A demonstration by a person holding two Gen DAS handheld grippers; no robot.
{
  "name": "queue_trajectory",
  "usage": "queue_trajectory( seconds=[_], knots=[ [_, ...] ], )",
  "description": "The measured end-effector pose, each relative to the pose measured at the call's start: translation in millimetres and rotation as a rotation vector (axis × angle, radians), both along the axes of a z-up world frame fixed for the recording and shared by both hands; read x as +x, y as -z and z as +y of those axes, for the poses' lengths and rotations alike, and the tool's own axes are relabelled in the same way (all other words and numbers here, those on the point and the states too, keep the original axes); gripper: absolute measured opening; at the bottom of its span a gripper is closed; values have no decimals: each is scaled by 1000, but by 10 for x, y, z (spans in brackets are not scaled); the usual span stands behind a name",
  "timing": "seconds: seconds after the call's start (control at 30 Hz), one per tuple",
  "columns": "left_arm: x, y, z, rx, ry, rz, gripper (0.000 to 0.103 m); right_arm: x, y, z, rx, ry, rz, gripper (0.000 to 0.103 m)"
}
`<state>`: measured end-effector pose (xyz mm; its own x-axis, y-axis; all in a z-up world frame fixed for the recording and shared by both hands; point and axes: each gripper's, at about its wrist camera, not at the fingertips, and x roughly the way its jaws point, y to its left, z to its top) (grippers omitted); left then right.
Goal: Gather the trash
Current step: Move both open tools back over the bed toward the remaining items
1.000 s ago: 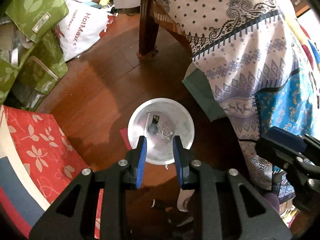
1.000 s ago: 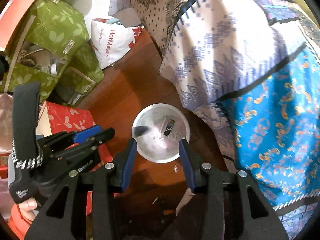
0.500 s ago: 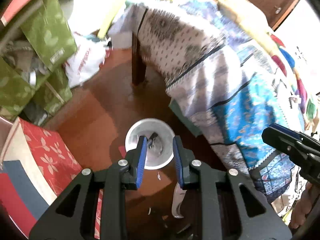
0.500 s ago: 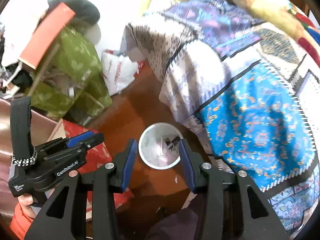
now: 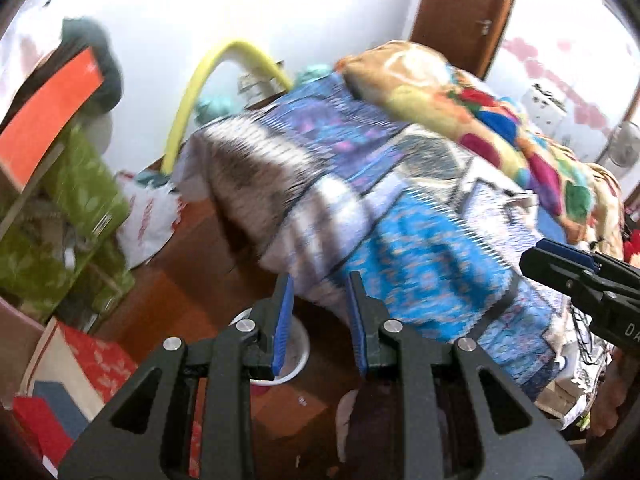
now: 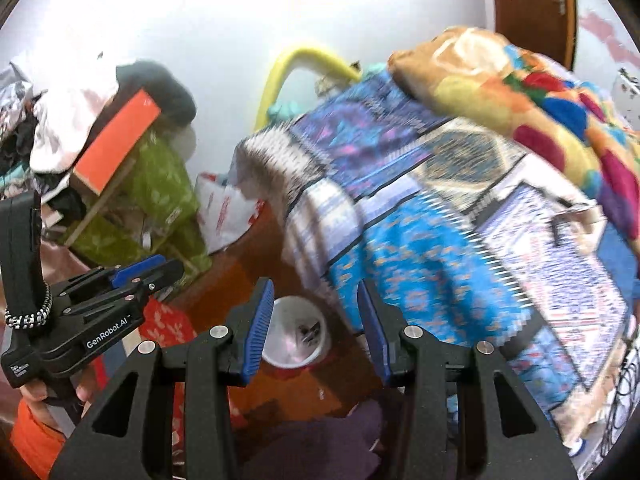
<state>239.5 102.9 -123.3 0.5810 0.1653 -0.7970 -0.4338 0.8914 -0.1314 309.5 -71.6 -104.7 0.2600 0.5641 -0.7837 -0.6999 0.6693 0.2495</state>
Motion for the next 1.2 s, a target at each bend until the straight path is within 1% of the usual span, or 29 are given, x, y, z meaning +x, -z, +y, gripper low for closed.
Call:
queue_trajectory(
  seconds=[0.17, 0.3, 0.47, 0.63, 0.7, 0.87, 0.97, 1.03, 1.1, 1.2],
  knots=[
    [346, -174, -429, -7, 80, -43, 26, 221, -187, -529, 23, 86, -39, 40],
    [724, -209, -758, -17, 145, -54, 27, 428, -246, -930, 22, 159, -63, 40],
    [1282, -172, -1175, -14, 224, -46, 27, 748, -218, -1466, 23, 262, -58, 40],
    [1765, -67, -1559, -12, 298, -36, 27, 1118, -88, -1922, 14, 373, -38, 40],
    [1963, 14, -1683, -14, 320, -33, 28, 1291, 8, -2069, 18, 402, -11, 40],
    [2431, 284, -1896, -45, 360, -11, 30, 1645, 290, -2219, -5, 453, 20, 40],
    [2680, 481, -1960, -56, 376, 8, 37, 1904, 541, -2240, -19, 486, 44, 40],
    [2816, 601, -1969, -59, 375, 21, 49, 2075, 714, -2211, -26, 500, 62, 40],
    [2940, 728, -1954, -73, 366, 26, 51, 2227, 874, -2180, -32, 509, 82, 40],
    [3103, 890, -1909, -86, 352, 49, 51, 2466, 1149, -2116, -27, 513, 138, 45]
  ],
)
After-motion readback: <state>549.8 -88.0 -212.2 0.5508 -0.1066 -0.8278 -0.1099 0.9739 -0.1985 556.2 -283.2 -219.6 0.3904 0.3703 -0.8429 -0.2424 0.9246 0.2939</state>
